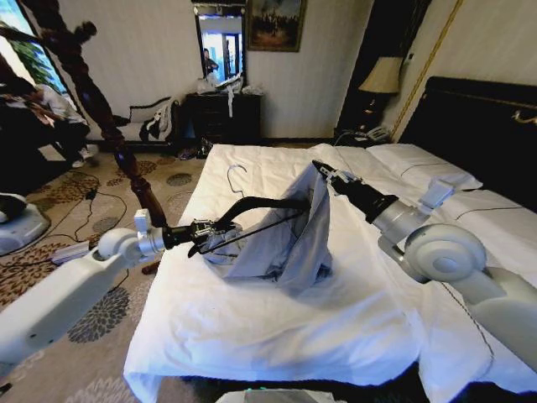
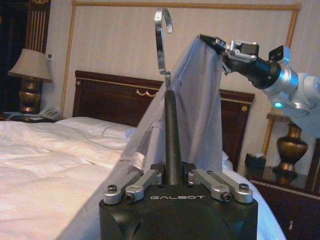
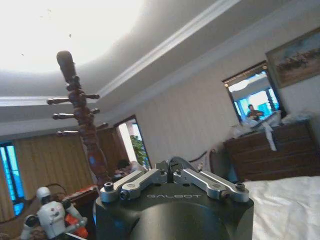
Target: Pick up the clothes from the bed and hang them on the clothes hanger.
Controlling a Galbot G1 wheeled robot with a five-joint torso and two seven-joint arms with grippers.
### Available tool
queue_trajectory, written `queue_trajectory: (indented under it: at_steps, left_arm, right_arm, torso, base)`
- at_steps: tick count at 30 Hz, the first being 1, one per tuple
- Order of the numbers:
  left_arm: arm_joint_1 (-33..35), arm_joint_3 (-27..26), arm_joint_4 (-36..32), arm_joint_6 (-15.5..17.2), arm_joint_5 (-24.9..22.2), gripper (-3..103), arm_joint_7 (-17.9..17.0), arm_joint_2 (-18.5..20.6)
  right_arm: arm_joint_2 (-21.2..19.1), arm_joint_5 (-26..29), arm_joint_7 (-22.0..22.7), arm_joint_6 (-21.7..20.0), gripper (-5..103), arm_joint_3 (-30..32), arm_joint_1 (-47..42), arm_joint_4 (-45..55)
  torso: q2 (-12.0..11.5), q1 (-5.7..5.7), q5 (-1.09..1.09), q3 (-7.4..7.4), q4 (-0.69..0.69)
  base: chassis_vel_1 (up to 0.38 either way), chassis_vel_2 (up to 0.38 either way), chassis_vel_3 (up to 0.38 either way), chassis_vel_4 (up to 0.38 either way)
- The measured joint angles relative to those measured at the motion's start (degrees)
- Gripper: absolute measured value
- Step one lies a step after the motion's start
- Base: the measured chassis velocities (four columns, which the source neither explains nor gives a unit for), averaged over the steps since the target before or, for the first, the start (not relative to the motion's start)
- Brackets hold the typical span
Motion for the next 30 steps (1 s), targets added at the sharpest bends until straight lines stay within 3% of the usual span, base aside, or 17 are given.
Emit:
queue_trajectory:
  at_steps: [12, 21, 30]
  left_arm:
    - [2.6, 2.0, 3.3, -0.1, 2.7, 16, -0.5, -7.2]
    - [3.5, 5.7, 7.3, -0.4, 7.0, 16, -0.3, -16.6]
    - [2.1, 2.7, 10.1, -0.6, 7.2, 16, -0.2, -24.6]
  right_arm:
    - [1.1, -3.5, -3.4, 2.1, 0, -3.9, 2.9, -3.3]
    - [1.3, -5.3, -5.7, 3.4, 0, -4.5, 3.0, -4.9]
    - [1.2, -6.9, -5.9, 3.8, 0, -5.5, -0.4, -3.8]
  torso:
    - [0.0, 0.0, 0.0, 0.0, 0.0]
    - [0.0, 0.0, 0.01, 0.0, 0.02]
    - [0.0, 0.0, 0.01, 0.0, -0.01]
  base:
    - [0.0, 0.0, 0.0, 0.0]
    - [0.0, 0.0, 0.0, 0.0]
    - [0.0, 0.0, 0.0, 0.0]
